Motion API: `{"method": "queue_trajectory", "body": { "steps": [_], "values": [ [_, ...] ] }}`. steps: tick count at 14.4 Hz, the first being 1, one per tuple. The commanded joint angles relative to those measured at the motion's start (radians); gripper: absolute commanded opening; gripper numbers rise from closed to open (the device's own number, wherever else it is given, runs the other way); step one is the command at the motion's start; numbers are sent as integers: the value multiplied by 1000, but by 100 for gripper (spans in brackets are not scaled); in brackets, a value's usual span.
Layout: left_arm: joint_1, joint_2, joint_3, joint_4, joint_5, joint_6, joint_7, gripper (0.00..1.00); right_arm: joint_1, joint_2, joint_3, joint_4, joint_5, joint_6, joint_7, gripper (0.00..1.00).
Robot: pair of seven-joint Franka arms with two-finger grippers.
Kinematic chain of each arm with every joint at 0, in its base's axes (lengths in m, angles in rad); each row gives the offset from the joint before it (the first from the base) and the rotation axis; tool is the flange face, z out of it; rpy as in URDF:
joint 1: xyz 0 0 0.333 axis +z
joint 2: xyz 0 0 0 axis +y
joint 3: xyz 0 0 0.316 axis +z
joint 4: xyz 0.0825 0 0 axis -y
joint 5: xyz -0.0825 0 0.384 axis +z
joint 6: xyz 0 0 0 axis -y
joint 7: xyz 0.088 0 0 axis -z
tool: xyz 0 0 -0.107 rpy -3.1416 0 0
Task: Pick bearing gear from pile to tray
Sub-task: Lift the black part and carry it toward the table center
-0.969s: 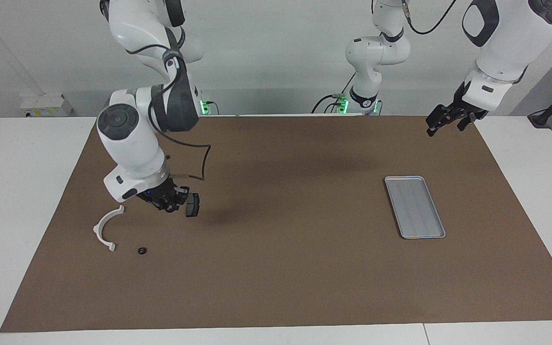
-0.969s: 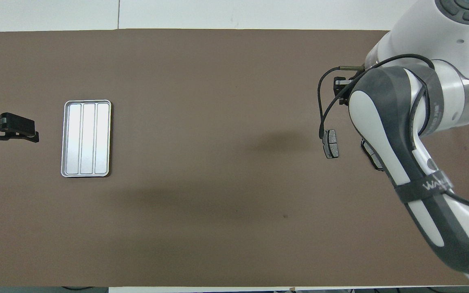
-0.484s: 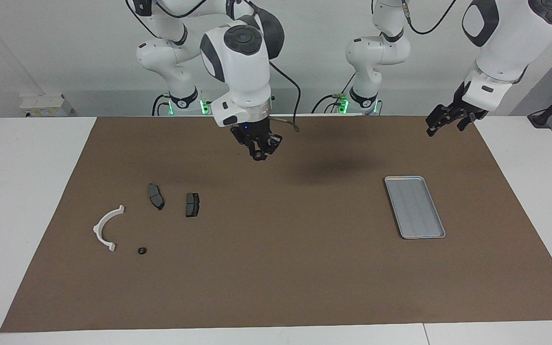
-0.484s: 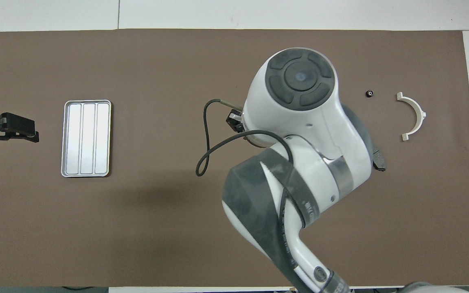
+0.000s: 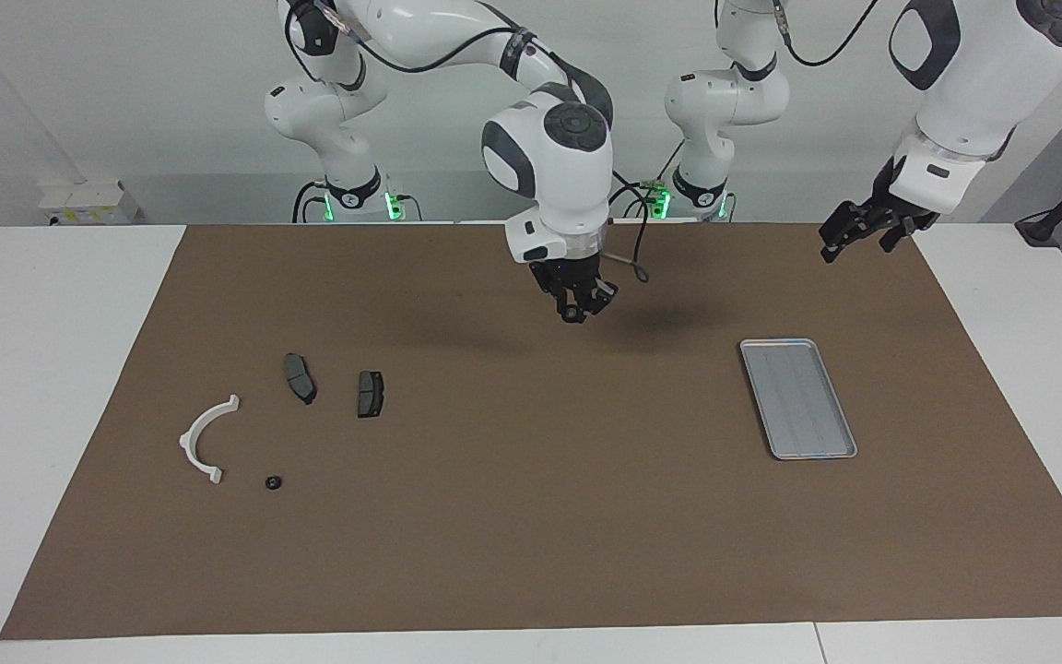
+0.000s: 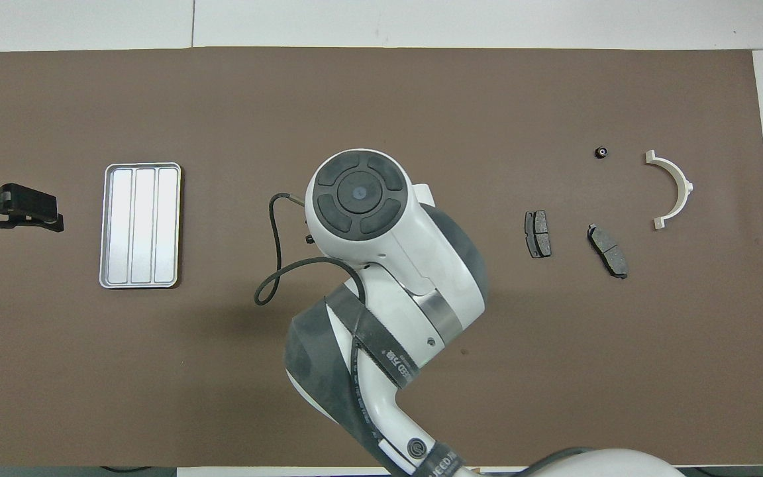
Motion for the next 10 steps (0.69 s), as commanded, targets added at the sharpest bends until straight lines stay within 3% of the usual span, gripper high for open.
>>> {"method": "queue_trajectory", "body": {
  "steps": [1, 4, 10],
  "values": [
    [-9, -31, 9, -36, -11, 17, 8, 100, 34, 111, -2, 27, -55, 93, 86, 0],
    [-10, -31, 9, -36, -11, 17, 8, 100, 34, 162, -2, 27, -60, 137, 87, 0],
    [-10, -31, 9, -36, -11, 17, 8, 100, 26, 176, -2, -33, -55, 287, 87, 0]
  ]
}}
